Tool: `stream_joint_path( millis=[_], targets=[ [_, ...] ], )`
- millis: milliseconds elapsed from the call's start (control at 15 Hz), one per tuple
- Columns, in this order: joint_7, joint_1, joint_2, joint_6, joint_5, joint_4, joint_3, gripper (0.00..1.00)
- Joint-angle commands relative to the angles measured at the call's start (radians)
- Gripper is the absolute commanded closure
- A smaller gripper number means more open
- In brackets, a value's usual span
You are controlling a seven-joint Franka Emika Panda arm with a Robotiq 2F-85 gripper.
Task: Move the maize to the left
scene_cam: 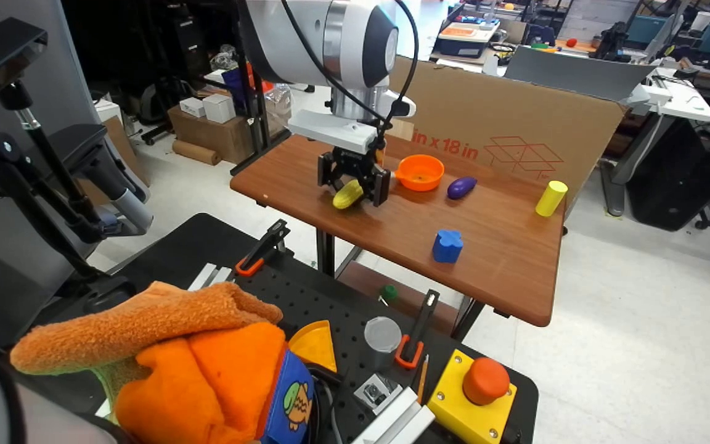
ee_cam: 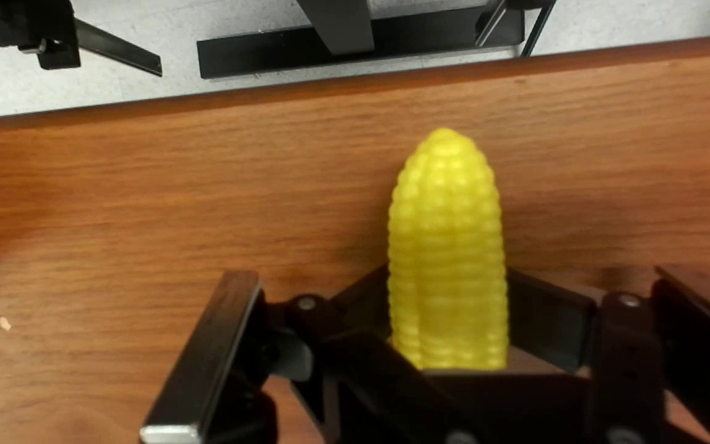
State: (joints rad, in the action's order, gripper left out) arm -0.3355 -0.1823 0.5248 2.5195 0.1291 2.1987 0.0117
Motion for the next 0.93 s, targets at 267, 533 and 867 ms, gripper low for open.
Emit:
stream_joint_path(
  millis=[267,533,867],
  targets=[
    [-0.009,-0.114,-0.025,0.113,0.016,0.017,0.029,1.0],
    [-0.031,-0.202,0.013,0.176,0.036,-0.026,0.027,1.0],
    [0.024,-0.19,0.055,0.17,-0.024,-0.083,0.075,1.0]
  ],
)
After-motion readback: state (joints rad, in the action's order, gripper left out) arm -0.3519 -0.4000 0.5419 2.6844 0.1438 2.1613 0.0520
